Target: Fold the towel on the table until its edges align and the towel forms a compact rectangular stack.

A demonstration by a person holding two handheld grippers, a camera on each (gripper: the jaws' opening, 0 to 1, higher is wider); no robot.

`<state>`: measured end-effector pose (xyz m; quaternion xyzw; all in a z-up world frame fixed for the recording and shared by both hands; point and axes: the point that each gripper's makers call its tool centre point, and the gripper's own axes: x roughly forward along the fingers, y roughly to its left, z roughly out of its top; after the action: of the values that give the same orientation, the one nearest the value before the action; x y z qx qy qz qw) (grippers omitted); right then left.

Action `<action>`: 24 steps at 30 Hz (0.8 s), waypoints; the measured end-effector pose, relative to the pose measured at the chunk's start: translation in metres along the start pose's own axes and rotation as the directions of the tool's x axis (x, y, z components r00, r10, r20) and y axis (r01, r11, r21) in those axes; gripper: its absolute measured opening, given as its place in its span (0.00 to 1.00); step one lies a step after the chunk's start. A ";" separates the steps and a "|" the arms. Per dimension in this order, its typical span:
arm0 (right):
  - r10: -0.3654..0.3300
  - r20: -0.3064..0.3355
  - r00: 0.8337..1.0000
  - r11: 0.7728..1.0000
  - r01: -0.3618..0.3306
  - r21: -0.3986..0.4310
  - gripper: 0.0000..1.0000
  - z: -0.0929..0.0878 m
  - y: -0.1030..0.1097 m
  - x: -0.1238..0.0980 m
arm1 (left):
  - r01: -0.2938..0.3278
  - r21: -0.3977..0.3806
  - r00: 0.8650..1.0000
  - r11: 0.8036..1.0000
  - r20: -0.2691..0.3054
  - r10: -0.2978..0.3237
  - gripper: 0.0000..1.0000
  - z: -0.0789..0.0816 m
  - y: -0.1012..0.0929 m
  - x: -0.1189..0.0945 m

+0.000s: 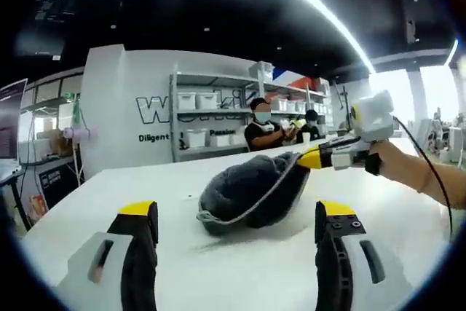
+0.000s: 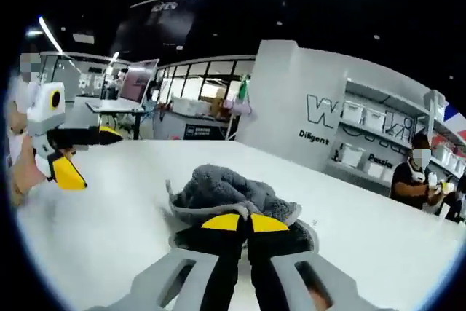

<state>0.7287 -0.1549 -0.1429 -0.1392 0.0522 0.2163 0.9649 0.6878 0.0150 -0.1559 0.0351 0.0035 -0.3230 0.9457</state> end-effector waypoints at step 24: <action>0.052 0.185 0.981 0.998 -0.043 -0.053 0.00 0.120 -0.006 -0.028 | -0.028 0.019 0.997 0.999 0.071 0.027 0.85 0.047 0.027 0.020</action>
<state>0.7106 -0.1369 -0.0223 -0.1405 -0.0400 0.2525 0.9565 0.7194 0.0208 -0.1075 0.0333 -0.0338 -0.3111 0.9492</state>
